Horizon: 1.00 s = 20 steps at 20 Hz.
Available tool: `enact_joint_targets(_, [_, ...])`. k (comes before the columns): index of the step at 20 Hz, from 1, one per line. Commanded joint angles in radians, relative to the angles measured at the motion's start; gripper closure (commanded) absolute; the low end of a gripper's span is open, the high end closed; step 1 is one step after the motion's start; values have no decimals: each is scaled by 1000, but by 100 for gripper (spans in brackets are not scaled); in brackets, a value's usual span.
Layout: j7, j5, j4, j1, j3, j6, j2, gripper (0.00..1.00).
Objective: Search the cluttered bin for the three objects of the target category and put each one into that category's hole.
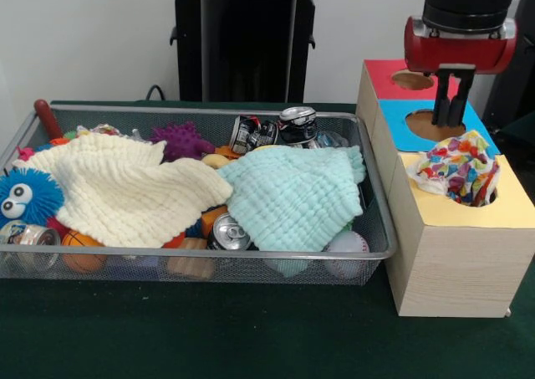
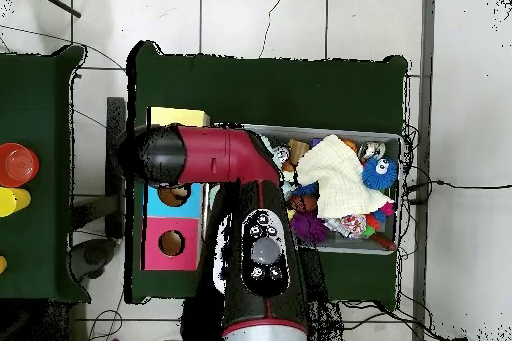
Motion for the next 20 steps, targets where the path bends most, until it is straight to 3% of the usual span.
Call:
enact_joint_targets(1, [-13, 4, 106, -43, 127, 28, 74, 100])
enact_joint_targets(9, [-12, -47, 108, -58, 165, -194, 91, 100])
enact_joint_targets(20, [-6, -53, 127, -81, 183, -200, 110, 100])
